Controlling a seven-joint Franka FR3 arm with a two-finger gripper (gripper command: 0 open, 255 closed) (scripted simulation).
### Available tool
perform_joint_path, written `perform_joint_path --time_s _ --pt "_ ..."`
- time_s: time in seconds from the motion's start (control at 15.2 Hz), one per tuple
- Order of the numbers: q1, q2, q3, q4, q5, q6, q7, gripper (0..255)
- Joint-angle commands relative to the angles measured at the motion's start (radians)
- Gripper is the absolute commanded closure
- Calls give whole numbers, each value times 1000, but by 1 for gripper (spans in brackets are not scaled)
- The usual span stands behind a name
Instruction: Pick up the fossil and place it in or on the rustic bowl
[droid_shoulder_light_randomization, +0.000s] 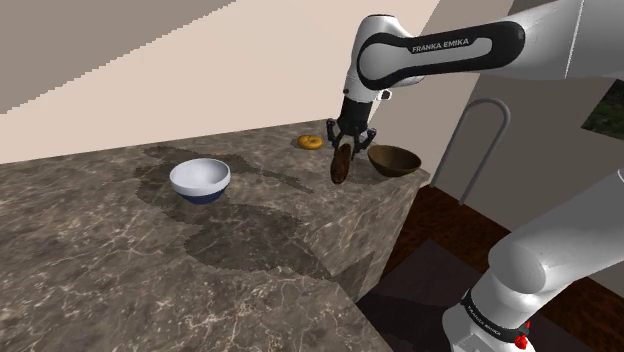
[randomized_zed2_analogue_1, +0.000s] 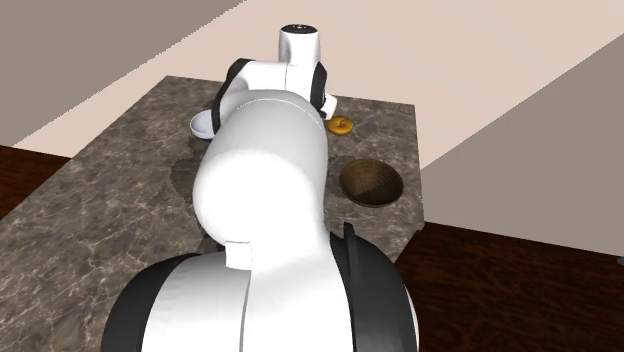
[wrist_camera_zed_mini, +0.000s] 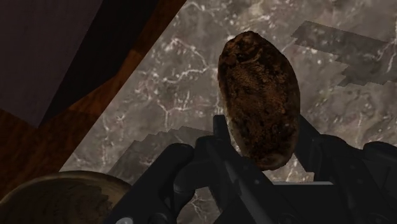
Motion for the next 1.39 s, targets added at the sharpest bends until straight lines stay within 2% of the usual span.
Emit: perform_joint_path --time_s 0.0,0.4,0.53,0.59,0.66,1.19,1.32 --pt "-1 -1 -2 26 -1 -28 1 255" --pt "-3 -5 -8 97 -4 -102 4 255" --pt "-20 -27 -43 77 -4 -107 -49 255" --pt "-12 -22 -28 81 -2 -105 -26 255" --pt "-12 -22 -28 81 -2 -105 -26 0" --pt "86 -83 89 -209 -107 247 -162 0" --pt "91 -78 100 -238 -121 290 -166 0"
